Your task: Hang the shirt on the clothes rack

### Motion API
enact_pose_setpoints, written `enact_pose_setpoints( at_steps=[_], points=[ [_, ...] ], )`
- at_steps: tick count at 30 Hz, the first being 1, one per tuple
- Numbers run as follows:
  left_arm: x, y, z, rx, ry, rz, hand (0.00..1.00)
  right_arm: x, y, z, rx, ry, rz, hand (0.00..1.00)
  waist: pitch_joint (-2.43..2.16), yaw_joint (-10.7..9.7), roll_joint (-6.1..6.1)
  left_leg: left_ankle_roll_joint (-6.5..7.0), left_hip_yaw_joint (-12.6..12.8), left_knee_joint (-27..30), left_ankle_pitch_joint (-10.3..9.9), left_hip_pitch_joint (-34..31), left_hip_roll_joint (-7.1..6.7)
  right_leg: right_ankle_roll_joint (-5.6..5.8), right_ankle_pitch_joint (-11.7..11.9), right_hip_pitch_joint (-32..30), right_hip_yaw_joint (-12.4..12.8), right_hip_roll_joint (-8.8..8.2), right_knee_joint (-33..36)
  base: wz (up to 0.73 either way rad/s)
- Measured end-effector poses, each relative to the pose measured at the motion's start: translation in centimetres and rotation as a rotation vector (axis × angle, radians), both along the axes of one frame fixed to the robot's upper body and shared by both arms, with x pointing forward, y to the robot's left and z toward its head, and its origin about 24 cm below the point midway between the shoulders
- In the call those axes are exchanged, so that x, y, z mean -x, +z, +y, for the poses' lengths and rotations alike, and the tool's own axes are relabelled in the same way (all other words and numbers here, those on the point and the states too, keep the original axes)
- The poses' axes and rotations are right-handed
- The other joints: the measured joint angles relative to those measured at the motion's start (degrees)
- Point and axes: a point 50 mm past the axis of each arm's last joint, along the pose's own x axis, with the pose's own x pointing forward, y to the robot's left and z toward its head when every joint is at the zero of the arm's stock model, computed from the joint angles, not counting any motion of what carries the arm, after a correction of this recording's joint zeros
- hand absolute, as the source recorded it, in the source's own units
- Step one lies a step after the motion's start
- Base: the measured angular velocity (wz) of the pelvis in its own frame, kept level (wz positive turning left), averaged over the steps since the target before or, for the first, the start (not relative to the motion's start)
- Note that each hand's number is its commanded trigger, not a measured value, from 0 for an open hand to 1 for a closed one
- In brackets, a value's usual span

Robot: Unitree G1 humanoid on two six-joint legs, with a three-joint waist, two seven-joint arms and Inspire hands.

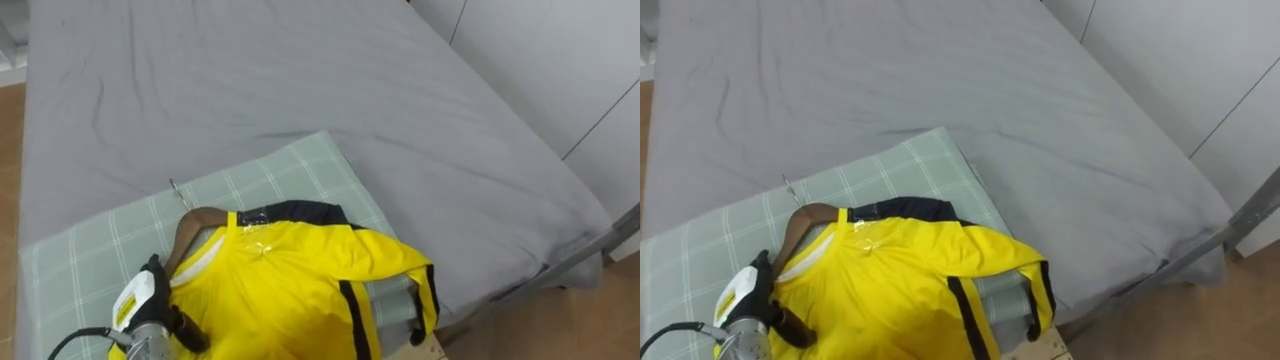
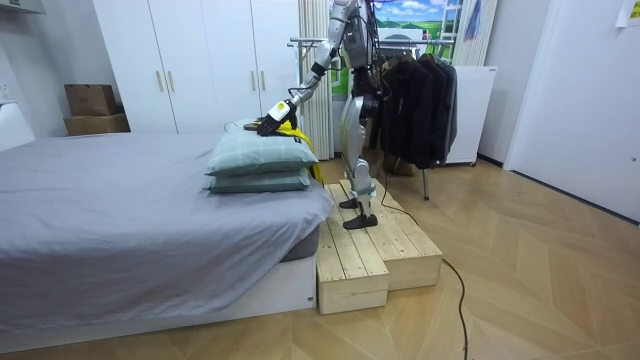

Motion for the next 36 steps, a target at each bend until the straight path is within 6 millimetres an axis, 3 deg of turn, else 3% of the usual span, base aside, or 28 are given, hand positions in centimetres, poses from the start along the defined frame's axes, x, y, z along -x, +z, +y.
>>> enact_pose_setpoints(
  at_steps=[1, 2, 3, 4, 7, 15, 36],
  points=[
    [0.0, 0.0, 0.0, 0.000, 0.000, -0.001, 0.00, -0.1, 0.0, 0.0, 0.002, 0.000, -0.001, 0.00, 0.01, -0.04, -0.02, 0.00, -0.05, 0.16, 0.00, -0.13, -0.04, -0.02, -0.10, -0.16, -0.02, -0.05, 0.10, 0.04],
    [-0.1, 0.0, 0.0, 0.000, -0.001, -0.002, 0.20, -0.2, 0.0, 0.0, 0.005, 0.000, -0.003, 0.00, 0.06, -0.04, -0.09, 0.00, -0.14, 0.27, 0.00, -0.19, -0.10, -0.03, -0.25, -0.29, -0.09, -0.12, 0.20, 0.05],
    [-0.1, 0.1, 0.0, 0.000, 0.000, -0.002, 0.70, -0.3, 0.0, 0.0, 0.006, -0.001, -0.003, 0.00, 0.10, -0.04, -0.16, 0.00, -0.36, 0.46, 0.00, -0.23, -0.15, -0.03, -0.32, -0.27, -0.17, -0.14, 0.35, 0.05],
    [-0.1, 0.1, 0.0, -0.001, 0.000, -0.002, 1.00, -0.3, 0.1, 0.0, 0.007, -0.001, -0.003, 0.00, 0.15, -0.04, -0.24, 0.00, -0.46, 0.55, 0.00, -0.23, -0.18, -0.04, -0.38, -0.27, -0.21, -0.17, 0.48, 0.04],
    [-0.1, 0.1, 0.2, -0.007, 0.008, -0.008, 1.00, -0.9, 0.1, 0.0, 0.011, 0.002, -0.013, 0.00, 0.32, 0.07, -0.52, 0.01, -0.54, 0.66, 0.01, -0.31, -0.40, 0.02, -0.62, -0.74, -0.01, -0.33, 1.21, 0.00],
    [-0.1, 0.4, 0.7, -0.005, 0.049, -0.030, 1.00, -1.7, 0.3, 0.0, 0.017, 0.004, -0.030, 0.00, 0.19, 0.31, -0.31, 0.02, -0.41, 1.03, 0.01, -0.58, -0.35, 0.00, -0.59, -1.18, -0.11, -0.36, 1.92, 0.00],
    [0.2, 0.2, 1.0, -0.001, 0.086, -0.026, 1.00, -1.6, 0.3, -0.1, 0.026, 0.000, -0.025, 0.00, 0.14, 0.30, -0.22, 0.04, 0.29, 1.04, 0.02, 0.45, -0.29, -0.04, -0.56, -0.62, 0.51, -0.28, 2.34, -0.01]
  ],
)
